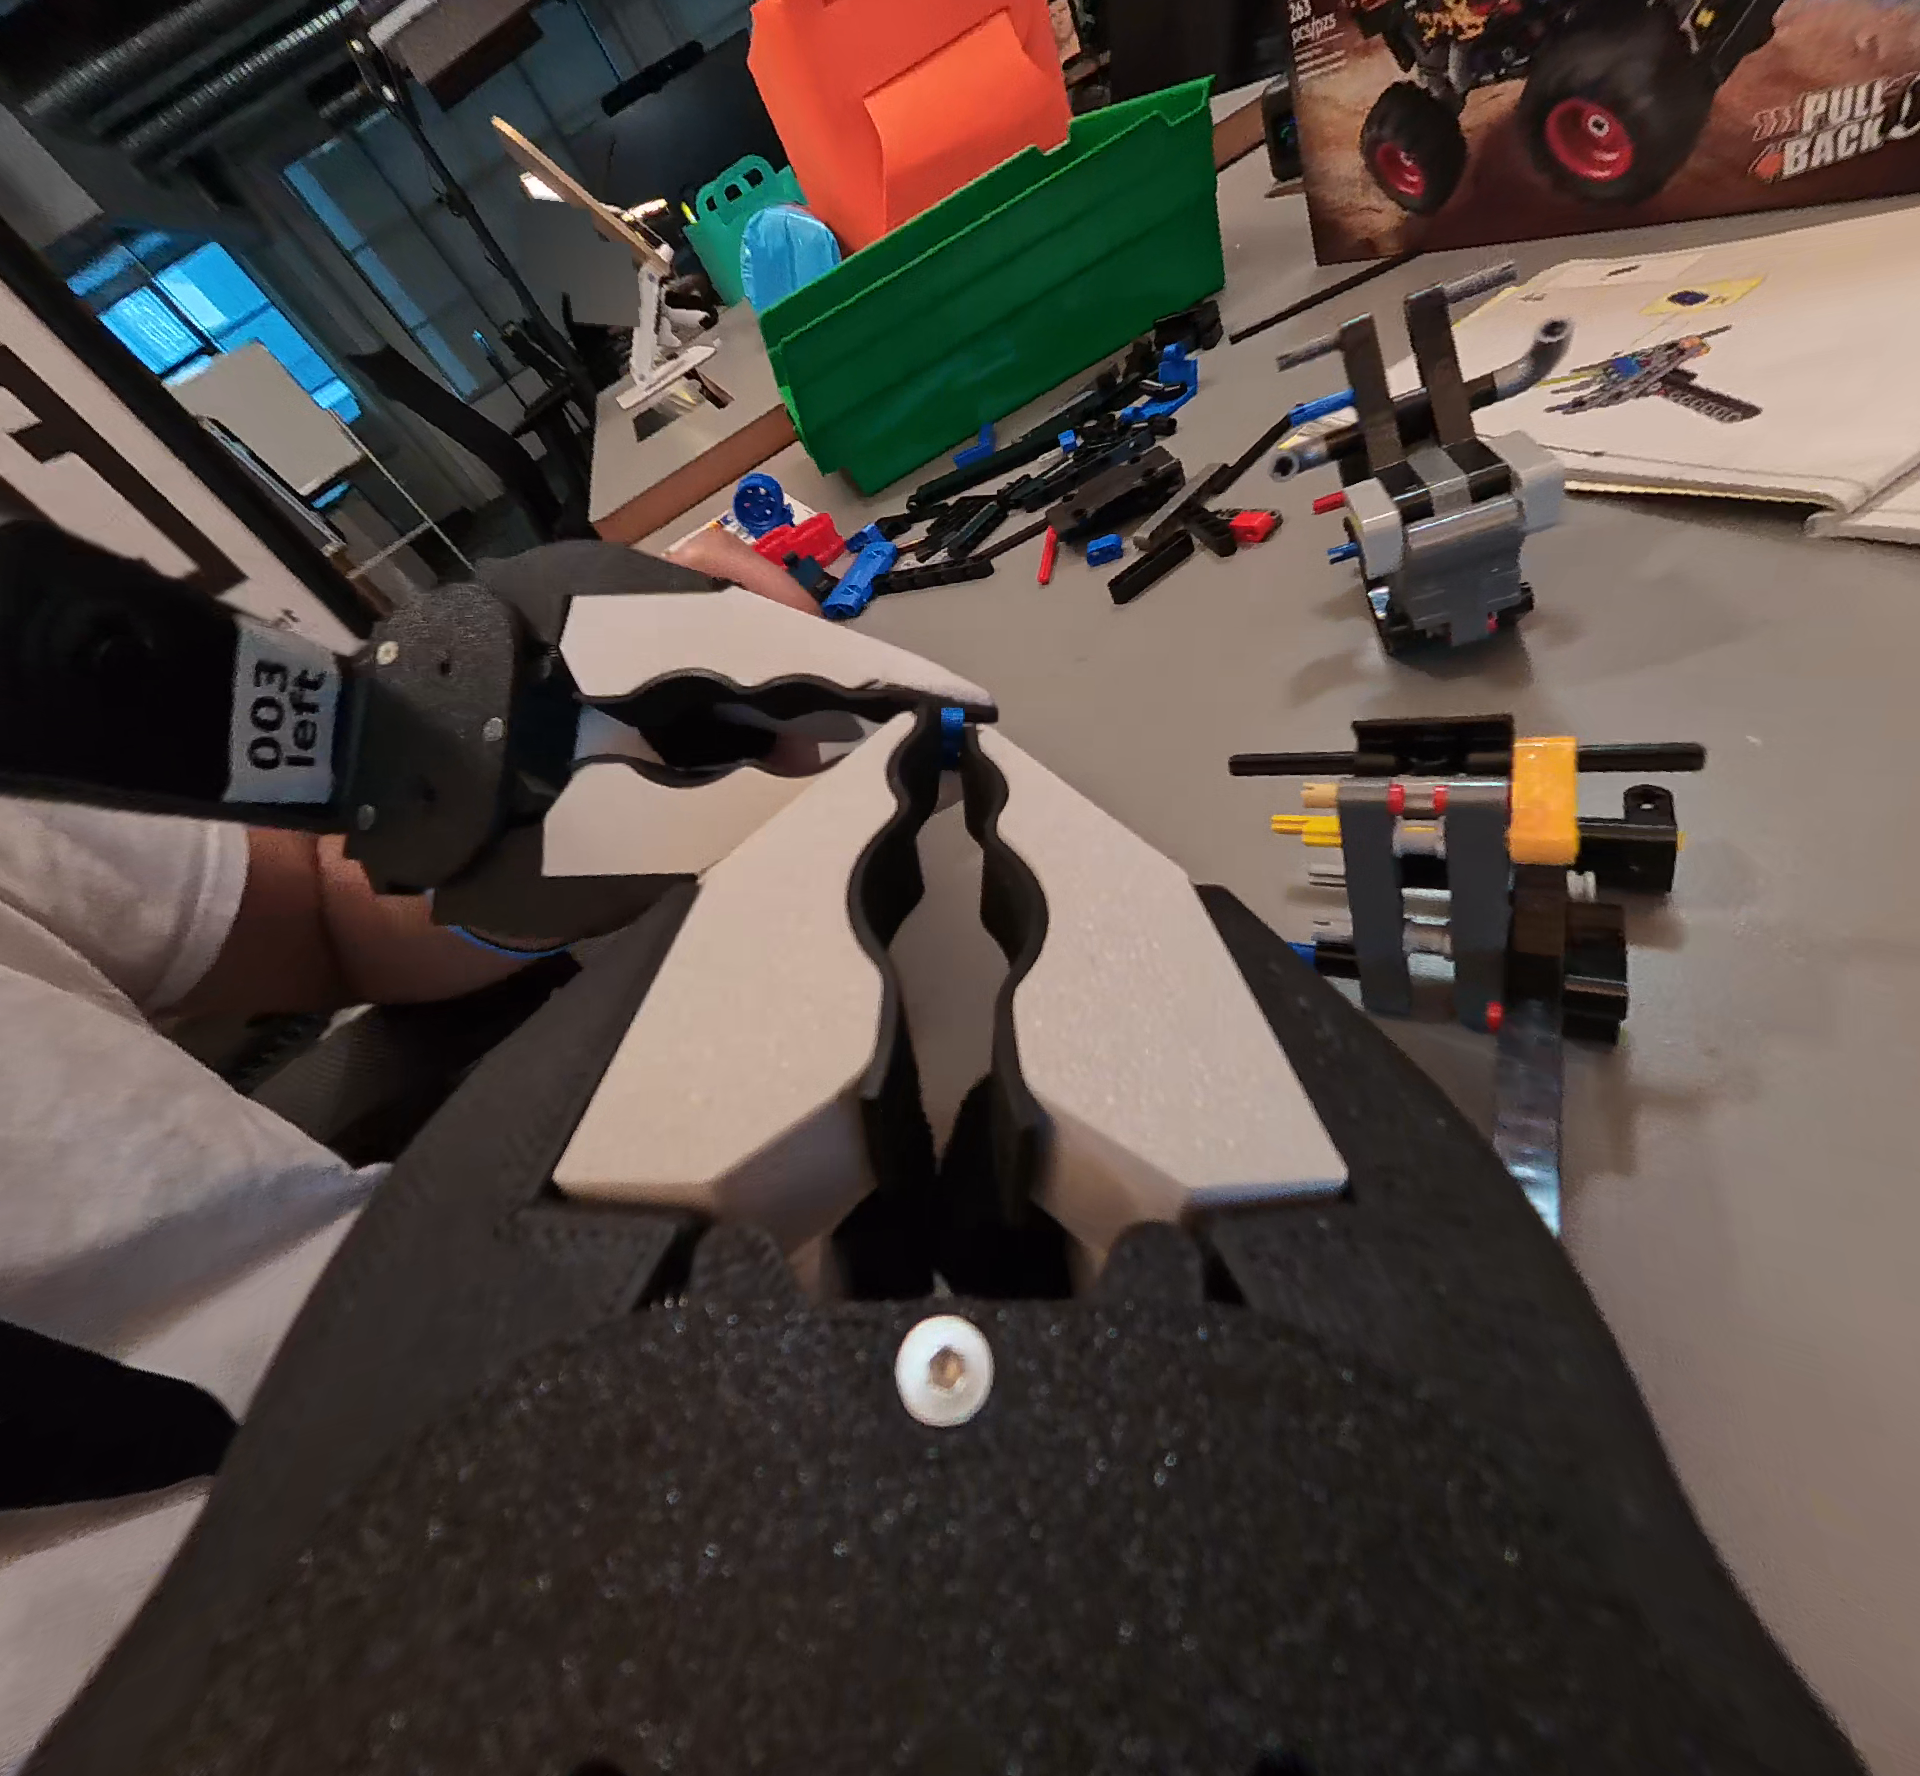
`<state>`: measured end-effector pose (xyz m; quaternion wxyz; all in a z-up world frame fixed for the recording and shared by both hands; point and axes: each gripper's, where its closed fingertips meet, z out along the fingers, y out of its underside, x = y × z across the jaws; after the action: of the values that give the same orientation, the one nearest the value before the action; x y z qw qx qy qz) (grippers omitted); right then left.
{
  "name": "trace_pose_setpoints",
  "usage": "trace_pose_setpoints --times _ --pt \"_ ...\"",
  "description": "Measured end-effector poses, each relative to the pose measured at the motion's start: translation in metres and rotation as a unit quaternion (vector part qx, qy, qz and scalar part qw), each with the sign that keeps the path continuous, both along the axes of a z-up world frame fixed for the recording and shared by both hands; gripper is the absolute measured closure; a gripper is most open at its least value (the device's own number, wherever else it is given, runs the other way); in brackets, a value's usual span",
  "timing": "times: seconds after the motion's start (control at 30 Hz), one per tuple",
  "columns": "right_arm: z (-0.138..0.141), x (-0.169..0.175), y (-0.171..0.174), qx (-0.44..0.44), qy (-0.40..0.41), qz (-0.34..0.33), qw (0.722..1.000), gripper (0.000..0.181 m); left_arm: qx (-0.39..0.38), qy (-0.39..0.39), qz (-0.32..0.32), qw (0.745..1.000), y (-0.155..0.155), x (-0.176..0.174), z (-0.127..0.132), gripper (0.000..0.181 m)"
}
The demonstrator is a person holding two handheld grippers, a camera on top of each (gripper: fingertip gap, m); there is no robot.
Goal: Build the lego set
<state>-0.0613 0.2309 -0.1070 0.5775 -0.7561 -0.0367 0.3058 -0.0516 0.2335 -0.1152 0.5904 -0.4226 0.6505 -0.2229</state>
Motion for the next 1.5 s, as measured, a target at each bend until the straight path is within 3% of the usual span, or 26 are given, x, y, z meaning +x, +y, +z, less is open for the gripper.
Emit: trace_pose_setpoints --times 0.37,0.47,0.57,0.63,0.77,0.97,1.23,1.37,1.5 --pt "-0.002 0.000 0.002 -0.010 -0.074 -0.032 0.997 0.178 0.016 0.005 -0.004 1.000 -0.003 0.000 0.002 0.175" --pt "0.006 0.005 -0.003 0.010 -0.118 -0.021 0.993 0.176 -0.051 0.009 -0.021 0.998 -0.001 -0.001 0.004 0.175" --pt "0.017 0.041 -0.008 0.016 -0.174 -0.050 0.983 0.169 -0.150 -0.006 -0.034 0.988 0.008 -0.004 0.012 0.175" --pt "0.001 0.070 -0.008 -0.039 -0.219 -0.080 0.972 0.156 -0.228 -0.014 -0.046 0.973 0.013 -0.003 0.015 0.176" --pt "-0.032 0.082 -0.002 -0.108 -0.260 -0.079 0.956 0.133 -0.325 -0.002 -0.068 0.943 0.012 0.003 0.010 0.175" --pt "-0.051 0.078 0.013 -0.133 -0.280 -0.090 0.946 0.130 -0.384 0.011 -0.039 0.923 0.015 0.013 0.001 0.176" --pt "-0.052 0.081 0.026 -0.123 -0.303 -0.128 0.936 0.137 -0.536 -0.040 -0.034 0.842 0.023 0.014 0.009 0.176" --pt "-0.011 0.077 0.032 -0.033 -0.287 -0.161 0.944 0.139 -0.622 -0.123 -0.112 0.765 0.027 0.014 0.037 0.176" --pt "0.026 0.067 0.031 0.051 -0.320 -0.188 0.927 0.139 -0.671 -0.171 -0.181 0.699 0.023 0.011 0.055 0.176"
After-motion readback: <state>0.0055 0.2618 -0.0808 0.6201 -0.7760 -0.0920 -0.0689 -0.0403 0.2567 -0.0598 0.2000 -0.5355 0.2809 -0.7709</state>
